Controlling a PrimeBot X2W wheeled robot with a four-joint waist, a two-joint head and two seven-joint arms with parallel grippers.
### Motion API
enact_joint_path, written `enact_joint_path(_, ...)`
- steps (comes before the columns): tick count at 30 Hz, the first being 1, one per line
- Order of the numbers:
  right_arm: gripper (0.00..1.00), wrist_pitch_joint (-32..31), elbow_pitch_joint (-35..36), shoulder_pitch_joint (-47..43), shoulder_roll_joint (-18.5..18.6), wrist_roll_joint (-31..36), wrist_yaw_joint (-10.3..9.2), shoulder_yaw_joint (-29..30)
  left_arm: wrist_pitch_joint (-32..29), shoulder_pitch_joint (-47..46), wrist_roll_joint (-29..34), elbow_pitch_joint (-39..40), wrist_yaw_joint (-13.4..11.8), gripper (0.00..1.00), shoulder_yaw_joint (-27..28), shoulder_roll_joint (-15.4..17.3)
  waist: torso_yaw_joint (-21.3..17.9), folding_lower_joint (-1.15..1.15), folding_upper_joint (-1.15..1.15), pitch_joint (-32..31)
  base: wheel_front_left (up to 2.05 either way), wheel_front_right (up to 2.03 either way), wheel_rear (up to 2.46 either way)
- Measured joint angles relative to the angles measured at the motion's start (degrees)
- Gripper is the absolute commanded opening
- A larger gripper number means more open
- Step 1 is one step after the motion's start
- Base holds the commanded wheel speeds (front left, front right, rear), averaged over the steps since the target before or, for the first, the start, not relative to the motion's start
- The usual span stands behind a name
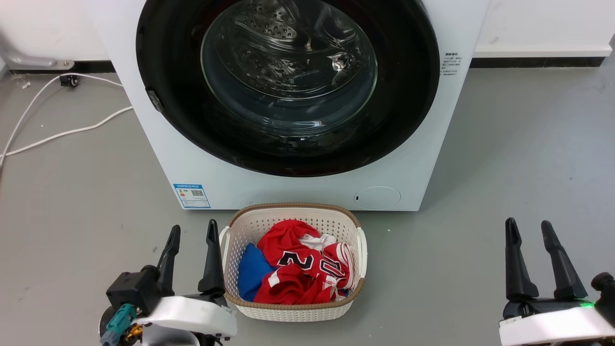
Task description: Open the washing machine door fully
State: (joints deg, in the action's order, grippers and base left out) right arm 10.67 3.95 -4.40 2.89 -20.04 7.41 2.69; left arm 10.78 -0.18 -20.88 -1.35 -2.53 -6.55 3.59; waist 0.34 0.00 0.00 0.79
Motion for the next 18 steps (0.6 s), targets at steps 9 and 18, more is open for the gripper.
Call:
enact_joint_path(9,1.0,1.18,0.01,-0.65,0.01,4.92,0.0,-0.23,1.07,0.71,4.41,-0.57,0.32,1.0,0.07,-0.36,0.1,0.0,0.0,0.07,0.0,0.0,0.0)
enact_joint_path(18,1.0,2.26,0.46,-1.48,0.01,8.57,0.01,-0.45,2.12,1.05,8.04,-0.97,0.46,1.0,0.18,-0.56,0.14,0.0,0.0,0.18,0.0,0.0,0.0)
